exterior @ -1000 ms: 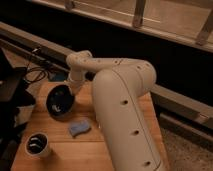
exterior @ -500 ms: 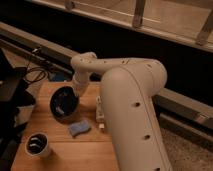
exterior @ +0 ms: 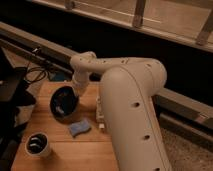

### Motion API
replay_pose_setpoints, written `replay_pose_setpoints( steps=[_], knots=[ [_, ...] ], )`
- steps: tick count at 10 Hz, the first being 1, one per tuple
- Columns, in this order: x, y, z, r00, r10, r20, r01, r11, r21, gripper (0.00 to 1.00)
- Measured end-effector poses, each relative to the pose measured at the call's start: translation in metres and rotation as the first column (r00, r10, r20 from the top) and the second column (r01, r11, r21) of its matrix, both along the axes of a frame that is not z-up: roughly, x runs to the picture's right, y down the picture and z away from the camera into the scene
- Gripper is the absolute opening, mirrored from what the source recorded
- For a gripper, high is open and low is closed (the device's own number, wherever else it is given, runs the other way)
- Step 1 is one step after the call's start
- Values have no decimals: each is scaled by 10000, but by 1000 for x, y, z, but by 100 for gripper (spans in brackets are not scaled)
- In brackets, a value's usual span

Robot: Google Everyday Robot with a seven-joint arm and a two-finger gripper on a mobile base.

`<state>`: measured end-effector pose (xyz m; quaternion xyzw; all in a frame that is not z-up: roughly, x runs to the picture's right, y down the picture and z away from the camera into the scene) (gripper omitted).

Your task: Drag the ceramic bowl in a circle

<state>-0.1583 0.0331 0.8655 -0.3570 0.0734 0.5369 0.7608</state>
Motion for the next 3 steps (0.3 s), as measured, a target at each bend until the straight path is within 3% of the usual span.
replay_pose_setpoints(
  steps=[3],
  knots=[
    [-1,-2,-1,10000,-59,-55,59,10000,20,5]
  ],
)
